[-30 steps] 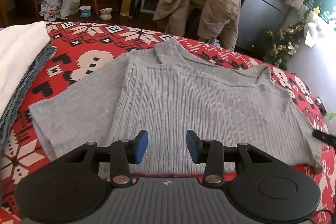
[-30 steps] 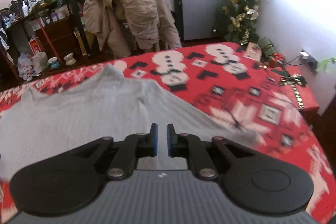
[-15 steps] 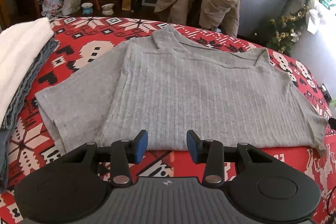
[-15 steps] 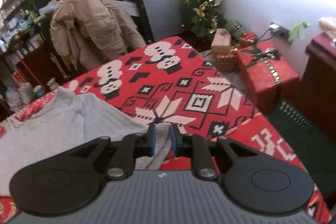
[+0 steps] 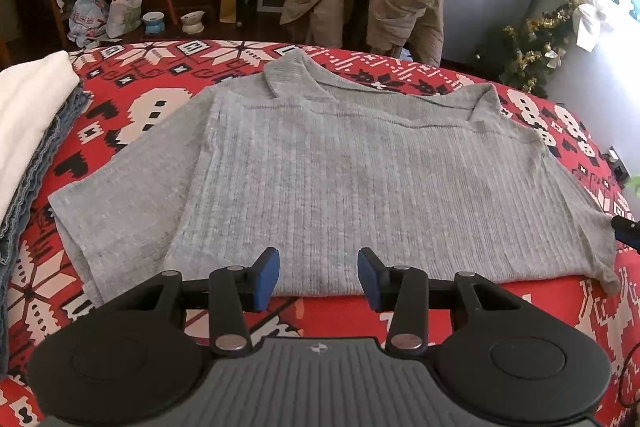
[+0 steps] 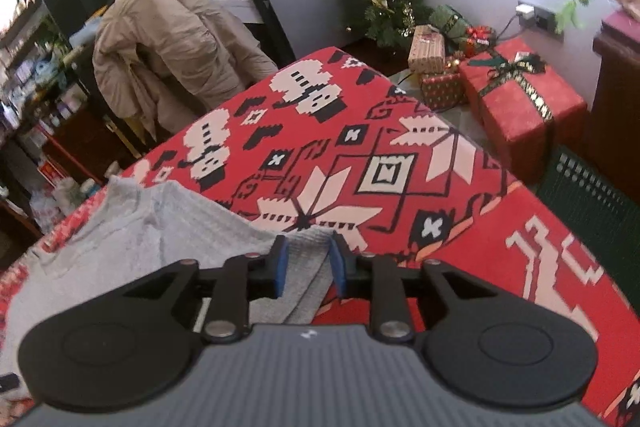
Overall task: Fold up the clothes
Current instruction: 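Grasp the grey shirt's side edge with the right gripper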
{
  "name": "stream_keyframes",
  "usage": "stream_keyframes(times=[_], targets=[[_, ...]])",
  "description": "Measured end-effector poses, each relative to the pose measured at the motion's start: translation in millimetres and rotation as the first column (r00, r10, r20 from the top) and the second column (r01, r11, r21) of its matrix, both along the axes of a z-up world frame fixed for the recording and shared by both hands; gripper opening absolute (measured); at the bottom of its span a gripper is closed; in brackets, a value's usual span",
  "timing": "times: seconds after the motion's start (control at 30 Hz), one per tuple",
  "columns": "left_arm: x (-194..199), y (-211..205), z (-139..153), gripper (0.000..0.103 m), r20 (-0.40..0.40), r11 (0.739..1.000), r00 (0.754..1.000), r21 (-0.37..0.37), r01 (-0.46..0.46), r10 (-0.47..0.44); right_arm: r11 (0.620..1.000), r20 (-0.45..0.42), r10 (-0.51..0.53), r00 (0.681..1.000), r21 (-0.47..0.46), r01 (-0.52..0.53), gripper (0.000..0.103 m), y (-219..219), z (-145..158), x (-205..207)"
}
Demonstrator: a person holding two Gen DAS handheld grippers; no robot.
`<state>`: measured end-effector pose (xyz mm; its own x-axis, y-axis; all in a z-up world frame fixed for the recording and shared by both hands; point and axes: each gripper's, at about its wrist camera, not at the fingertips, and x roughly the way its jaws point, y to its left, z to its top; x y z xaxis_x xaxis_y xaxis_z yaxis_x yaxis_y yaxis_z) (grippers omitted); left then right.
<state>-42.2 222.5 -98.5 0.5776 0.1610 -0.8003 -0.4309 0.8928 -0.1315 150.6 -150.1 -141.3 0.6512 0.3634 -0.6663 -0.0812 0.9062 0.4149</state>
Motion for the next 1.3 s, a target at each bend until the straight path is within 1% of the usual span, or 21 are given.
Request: stream_keyframes(times=[0.07,0.23,0.37,0.43,0.5,0.57,0.6,0.63,0.73,0.8,0.87,0.93,1.03,1.1,1.2,1.3], targets=[[1,-2,-2,0.043,-0.007,1.0,1.0,-0.003,0.003,-0.003,0.998,-0.015,-0.006,1.0,0.059,0.007,0.031,-5,-2,-2],[2,-7,0,0.043,-0.004,1.0,1.0,-0.001,0.015,-0.015,0.979,-0.052,-0.017,0.998,0.203,0.027,0.033,-17,-9,-8],[3,-10,3,0.043,-0.002,1.0,1.0,0.016,0.025,-0.025,0.949,-0.08,-0.067,0.994,0.304,0.089,0.033,-32,-17,-1],[3,-11,4,0.043,0.001,1.0,1.0,0.014,0.023,-0.023,0.93,-0.095,-0.091,0.991,0.347,0.118,0.033,-39,-21,5],[3,-11,4,0.045,0.002,1.0,1.0,0.006,0.022,-0.022,0.913,-0.112,-0.092,0.989,0.388,0.129,0.033,-43,-26,10],[4,-12,2,0.045,-0.003,1.0,1.0,0.003,0.025,-0.025,0.903,-0.123,-0.084,0.989,0.41,0.128,0.033,-45,-29,13],[5,-13,2,0.045,-0.006,1.0,1.0,0.005,0.028,-0.028,0.899,-0.127,-0.068,0.99,0.422,0.116,0.035,-44,-29,13],[5,-14,1,0.045,-0.008,0.999,0.999,0.007,0.031,-0.031,0.894,-0.134,-0.049,0.99,0.435,0.104,0.035,-43,-31,14],[6,-16,1,0.045,-0.01,0.999,0.999,0.008,0.036,-0.035,0.878,-0.157,-0.009,0.988,0.472,0.083,0.033,-42,-37,12],[6,-18,1,0.045,-0.009,0.999,0.999,0.007,0.038,-0.038,0.876,-0.151,-0.019,0.988,0.474,0.09,0.033,-43,-38,13],[6,-18,2,0.045,-0.009,0.999,0.999,0.009,0.04,-0.04,0.866,-0.163,-0.029,0.986,0.489,0.106,0.033,-44,-40,14],[6,-18,2,0.045,-0.007,0.999,0.999,0.01,0.041,-0.04,0.861,-0.18,-0.009,0.984,0.5,0.099,0.033,-42,-42,13],[7,-18,2,0.045,-0.008,0.999,0.999,0.002,0.043,-0.043,0.864,-0.185,0.018,0.983,0.497,0.078,0.034,-38,-41,3],[7,-20,1,0.045,-0.01,0.999,0.999,0.005,0.048,-0.048,0.85,-0.206,0.022,0.978,0.52,0.09,0.035,-39,-44,-4],[7,-22,2,0.045,-0.006,0.999,0.999,0.005,0.052,-0.052,0.822,-0.227,0.026,0.973,0.559,0.109,0.04,-43,-47,-13],[7,-24,2,0.045,-0.006,0.998,0.998,0.004,0.058,-0.058,0.798,-0.251,0.049,0.967,0.593,0.113,0.04,-41,-51,-18]])
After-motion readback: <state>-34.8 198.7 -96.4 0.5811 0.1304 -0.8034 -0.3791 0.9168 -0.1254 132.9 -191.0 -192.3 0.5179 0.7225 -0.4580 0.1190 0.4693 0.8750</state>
